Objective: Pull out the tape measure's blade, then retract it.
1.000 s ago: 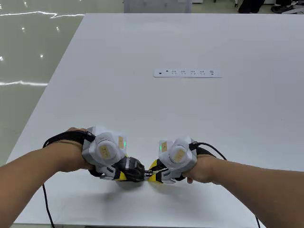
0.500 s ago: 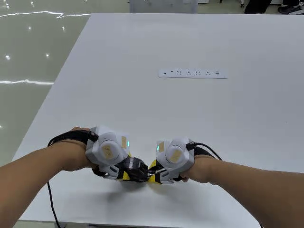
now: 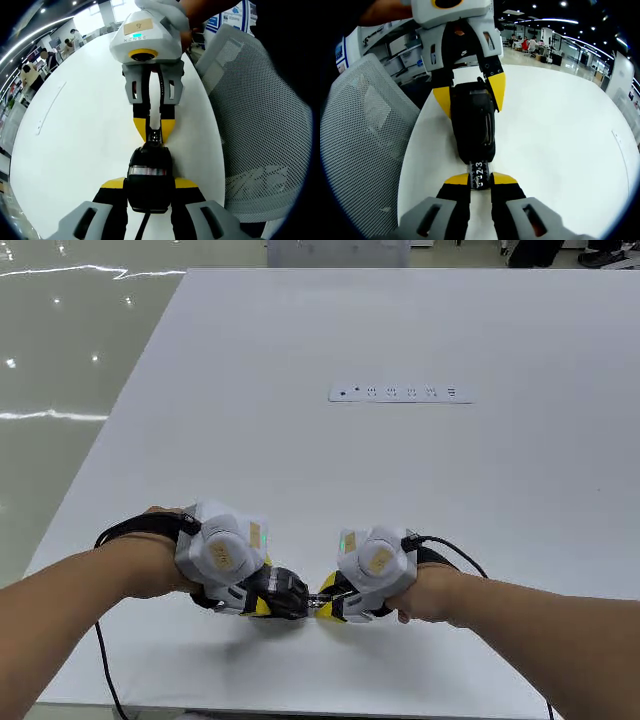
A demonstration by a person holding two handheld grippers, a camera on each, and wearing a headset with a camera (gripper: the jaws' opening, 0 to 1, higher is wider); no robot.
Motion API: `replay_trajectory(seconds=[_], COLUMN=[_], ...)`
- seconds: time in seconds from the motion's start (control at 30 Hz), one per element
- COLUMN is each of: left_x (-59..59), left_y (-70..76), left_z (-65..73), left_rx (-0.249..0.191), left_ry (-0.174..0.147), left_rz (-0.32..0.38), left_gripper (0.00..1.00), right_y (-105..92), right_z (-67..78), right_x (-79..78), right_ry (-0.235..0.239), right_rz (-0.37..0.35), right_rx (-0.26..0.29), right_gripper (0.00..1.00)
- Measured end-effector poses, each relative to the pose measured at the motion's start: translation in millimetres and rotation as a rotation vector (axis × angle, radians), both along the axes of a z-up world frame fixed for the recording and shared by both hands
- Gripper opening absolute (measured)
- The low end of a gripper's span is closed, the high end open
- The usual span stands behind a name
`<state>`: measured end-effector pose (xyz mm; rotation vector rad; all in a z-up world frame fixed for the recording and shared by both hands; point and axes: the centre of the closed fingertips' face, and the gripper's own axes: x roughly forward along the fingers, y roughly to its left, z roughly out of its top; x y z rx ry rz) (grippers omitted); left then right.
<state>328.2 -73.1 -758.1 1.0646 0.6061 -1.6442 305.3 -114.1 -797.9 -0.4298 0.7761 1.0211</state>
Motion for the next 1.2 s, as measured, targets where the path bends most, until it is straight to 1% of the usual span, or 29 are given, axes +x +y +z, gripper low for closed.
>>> replay_trajectory(seconds=[0.17,0.33,0.9,1.0,1.2], left_x=[-0.7,-0.8,-0.3,0.4,-0.4], left_y=[0.2,0.0,0.5,0.7,0.6], left_z=[0.5,0.9,1.4,1.2,0.7], left_rx=[-0.003,0.003,-0.006,-0.001,-0.004], left_ry=[-0.002,-0.003,0.002,0.011,0.008], left_rz=[0.004,-0.002,0.002,0.013,0.006], left_gripper=[0.29,0.29,0.29,0.29,0.29], right_y=[-3.2,-6.3,-14.2,-16.1,-22.9], right_z=[-0.4,-0.3,-0.4,-0.4,-0.2], right_x=[-1.5,-2.8,-6.2,-7.3,-10.4], right_ry=[0.002,0.002,0.022,0.025,0.028], right_rz=[-0.002,-0.002,-0.007,-0.010,-0.021], right_rx=[-0.008,-0.017,-0.032,-0.035,-0.039], right_gripper=[0.13,0.13,0.13,0.13,0.13])
